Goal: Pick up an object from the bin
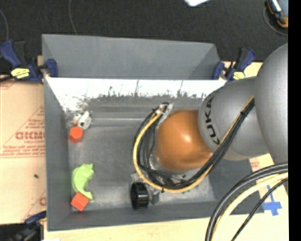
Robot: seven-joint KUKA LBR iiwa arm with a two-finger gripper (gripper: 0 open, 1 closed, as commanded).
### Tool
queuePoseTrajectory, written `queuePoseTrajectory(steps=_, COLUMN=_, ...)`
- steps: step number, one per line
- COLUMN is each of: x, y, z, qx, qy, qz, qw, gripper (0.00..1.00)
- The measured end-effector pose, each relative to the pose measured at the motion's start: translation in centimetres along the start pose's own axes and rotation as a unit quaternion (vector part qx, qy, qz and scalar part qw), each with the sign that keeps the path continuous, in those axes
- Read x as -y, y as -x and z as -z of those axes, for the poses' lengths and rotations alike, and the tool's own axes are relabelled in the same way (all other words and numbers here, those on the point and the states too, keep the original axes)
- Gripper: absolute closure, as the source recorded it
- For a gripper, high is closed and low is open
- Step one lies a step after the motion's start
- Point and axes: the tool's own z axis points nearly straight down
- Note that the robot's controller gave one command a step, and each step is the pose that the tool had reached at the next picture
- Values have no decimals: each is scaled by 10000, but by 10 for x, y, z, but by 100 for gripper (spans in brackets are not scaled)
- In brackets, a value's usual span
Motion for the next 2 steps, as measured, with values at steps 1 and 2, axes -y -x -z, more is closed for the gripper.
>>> queuePoseTrajectory(steps=1, x=0, y=0, z=0, qx=-1, qy=0, qz=-3, qw=10000, gripper=100)
queuePoseTrajectory(steps=2, x=0, y=0, z=0, qx=-2, qy=1, qz=-3, qw=10000, gripper=100)
